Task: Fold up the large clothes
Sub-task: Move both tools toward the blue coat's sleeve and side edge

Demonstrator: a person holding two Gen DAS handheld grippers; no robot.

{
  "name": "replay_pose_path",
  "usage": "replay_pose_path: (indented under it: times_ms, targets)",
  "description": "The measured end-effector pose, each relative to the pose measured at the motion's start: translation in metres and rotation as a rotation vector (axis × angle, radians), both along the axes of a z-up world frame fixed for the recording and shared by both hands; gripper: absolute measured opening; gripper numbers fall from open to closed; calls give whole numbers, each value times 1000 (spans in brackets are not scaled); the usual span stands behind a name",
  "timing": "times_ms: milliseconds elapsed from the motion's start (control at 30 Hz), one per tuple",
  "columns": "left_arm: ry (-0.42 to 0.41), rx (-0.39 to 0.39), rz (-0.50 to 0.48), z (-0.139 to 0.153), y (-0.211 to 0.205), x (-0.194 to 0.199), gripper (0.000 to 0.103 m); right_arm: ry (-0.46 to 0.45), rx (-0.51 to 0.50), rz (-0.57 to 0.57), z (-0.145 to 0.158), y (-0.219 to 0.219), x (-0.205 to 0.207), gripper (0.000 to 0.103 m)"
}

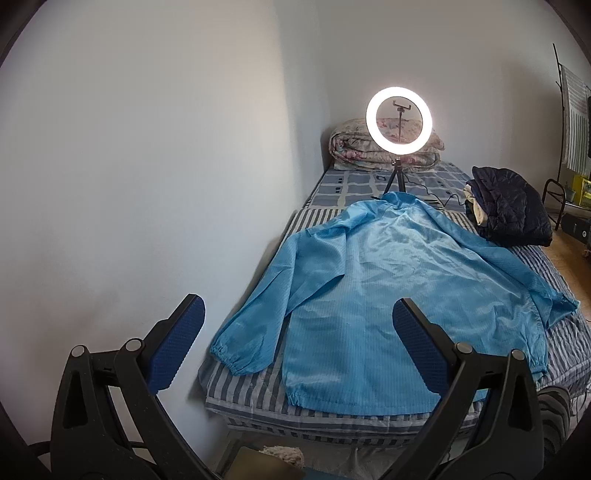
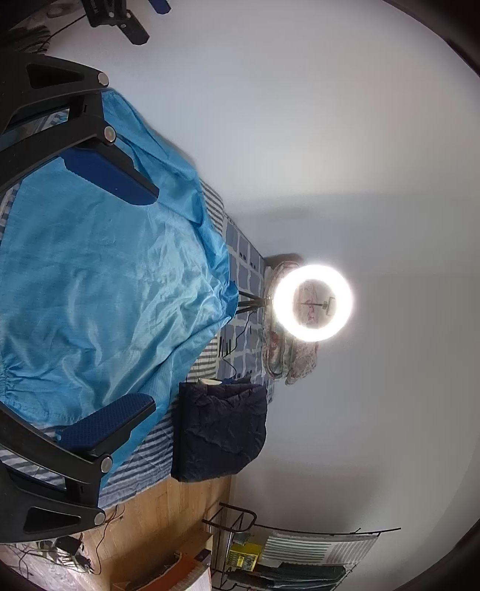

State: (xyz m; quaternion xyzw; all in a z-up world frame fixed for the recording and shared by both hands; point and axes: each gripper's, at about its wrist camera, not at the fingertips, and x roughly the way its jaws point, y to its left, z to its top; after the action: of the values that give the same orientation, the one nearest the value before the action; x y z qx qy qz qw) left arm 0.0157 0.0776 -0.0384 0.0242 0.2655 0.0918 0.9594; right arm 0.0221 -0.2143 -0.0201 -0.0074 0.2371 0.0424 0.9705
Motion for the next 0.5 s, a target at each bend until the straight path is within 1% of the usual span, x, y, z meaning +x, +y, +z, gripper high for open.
replay_pose_path:
  times_ms: [67,200,267,400,500]
  targets:
    - [9,-1,12,-5,6,2,103,-16,23,15,-2,6,6,103]
    - [30,-3,28,-15,16,4,103,-88,74,47,-5,16,17,103]
    - [41,-4,35,-21,20,5,103,-91,88,86,-6,24,26,103]
    - [54,-21,21,-37,29,4,103,-44,99,177,-13,49,49,103]
    - [76,-55,-13,-56,38,0,103,47,120,274,-28,72,73,103]
